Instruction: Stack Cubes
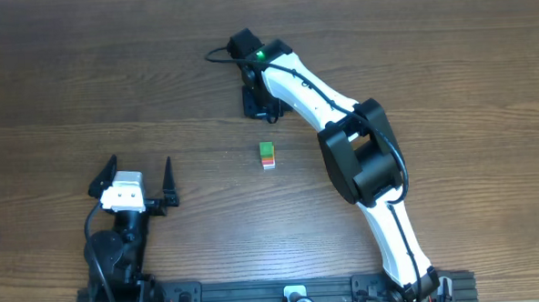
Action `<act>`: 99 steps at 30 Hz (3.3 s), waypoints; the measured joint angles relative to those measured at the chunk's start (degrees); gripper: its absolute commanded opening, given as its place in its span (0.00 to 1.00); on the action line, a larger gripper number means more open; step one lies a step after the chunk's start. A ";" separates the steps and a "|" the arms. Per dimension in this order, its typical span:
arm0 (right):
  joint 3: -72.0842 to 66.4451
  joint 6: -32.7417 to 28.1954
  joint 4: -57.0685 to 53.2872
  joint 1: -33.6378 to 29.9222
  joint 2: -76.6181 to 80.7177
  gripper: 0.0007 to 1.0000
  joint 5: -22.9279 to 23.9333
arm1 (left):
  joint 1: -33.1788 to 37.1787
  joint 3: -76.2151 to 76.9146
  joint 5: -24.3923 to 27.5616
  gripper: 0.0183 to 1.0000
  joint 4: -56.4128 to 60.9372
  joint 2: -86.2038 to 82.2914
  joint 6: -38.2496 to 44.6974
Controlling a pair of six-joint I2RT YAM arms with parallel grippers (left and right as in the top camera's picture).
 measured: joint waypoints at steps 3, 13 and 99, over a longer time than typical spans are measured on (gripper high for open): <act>-0.02 -0.02 -0.02 0.00 0.00 0.01 0.00 | 0.00 0.00 0.00 1.00 0.02 0.00 0.00; 6.25 -0.02 -8.79 0.00 -0.02 0.01 0.50 | 0.00 0.00 0.00 1.00 0.02 0.00 0.00; -13.20 11.43 -12.13 11.47 -24.00 0.01 1.49 | 0.00 0.00 0.00 1.00 0.02 0.00 0.00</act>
